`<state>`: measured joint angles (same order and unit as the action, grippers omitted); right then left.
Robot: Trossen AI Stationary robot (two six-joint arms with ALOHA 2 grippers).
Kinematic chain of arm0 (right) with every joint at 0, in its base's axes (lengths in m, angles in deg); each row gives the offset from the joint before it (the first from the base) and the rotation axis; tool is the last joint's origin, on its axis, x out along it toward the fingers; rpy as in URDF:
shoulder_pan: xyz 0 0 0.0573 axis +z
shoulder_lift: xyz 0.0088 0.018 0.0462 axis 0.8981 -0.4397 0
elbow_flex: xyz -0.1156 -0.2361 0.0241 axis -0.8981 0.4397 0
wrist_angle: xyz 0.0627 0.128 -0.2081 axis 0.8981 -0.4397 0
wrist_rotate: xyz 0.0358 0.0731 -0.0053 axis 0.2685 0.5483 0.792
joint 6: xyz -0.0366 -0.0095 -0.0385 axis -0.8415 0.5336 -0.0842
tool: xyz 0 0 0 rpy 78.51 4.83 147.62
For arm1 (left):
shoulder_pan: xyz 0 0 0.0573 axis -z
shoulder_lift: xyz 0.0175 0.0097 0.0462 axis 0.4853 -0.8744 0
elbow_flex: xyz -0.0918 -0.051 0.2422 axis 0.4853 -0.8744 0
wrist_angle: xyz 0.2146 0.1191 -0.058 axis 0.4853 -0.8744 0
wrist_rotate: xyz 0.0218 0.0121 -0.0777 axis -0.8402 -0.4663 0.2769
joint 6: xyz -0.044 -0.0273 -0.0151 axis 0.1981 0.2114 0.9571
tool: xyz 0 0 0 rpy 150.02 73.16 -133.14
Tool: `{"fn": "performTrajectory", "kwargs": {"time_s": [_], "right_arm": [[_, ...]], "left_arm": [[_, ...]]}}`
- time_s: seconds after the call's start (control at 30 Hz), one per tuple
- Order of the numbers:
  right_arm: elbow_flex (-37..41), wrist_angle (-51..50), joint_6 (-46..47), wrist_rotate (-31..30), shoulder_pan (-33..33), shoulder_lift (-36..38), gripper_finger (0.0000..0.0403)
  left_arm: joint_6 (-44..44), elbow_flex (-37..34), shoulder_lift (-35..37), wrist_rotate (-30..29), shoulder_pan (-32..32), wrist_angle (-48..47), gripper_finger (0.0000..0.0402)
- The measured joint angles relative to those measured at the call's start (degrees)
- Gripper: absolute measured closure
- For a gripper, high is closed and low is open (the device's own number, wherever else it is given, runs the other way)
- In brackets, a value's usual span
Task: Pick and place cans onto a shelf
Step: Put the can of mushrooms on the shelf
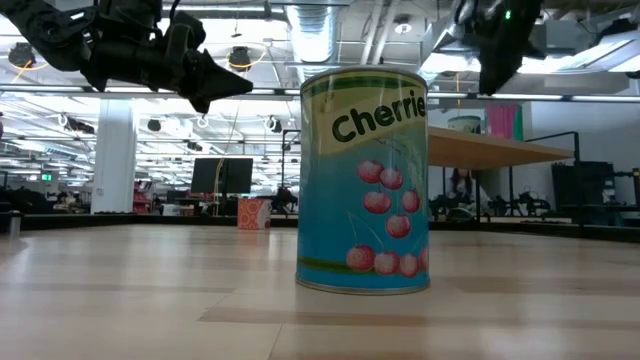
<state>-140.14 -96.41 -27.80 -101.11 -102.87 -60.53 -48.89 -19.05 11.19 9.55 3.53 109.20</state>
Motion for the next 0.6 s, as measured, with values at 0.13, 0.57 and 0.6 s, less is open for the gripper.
{"fn": "performTrajectory", "kwargs": {"time_s": [0.13, 0.57, 0.6], "right_arm": [[-4.20, 1.66, -3.61, -4.73, 5.50, 2.49, 0.0334], [29.18, 41.67, -10.65, -5.79, 30.26, 18.69, 0.0397], [32.50, 47.21, -11.83, -5.07, 32.12, 19.51, 0.0397]], "left_arm": [[-0.64, 0.00, 0.00, -0.02, 0.00, -0.60, 0.0401], [-1.16, 0.00, 0.00, -0.48, 0.02, -1.43, 0.0401], [-1.22, 0.00, 0.00, -0.48, 0.00, -1.69, 0.0401]]}}
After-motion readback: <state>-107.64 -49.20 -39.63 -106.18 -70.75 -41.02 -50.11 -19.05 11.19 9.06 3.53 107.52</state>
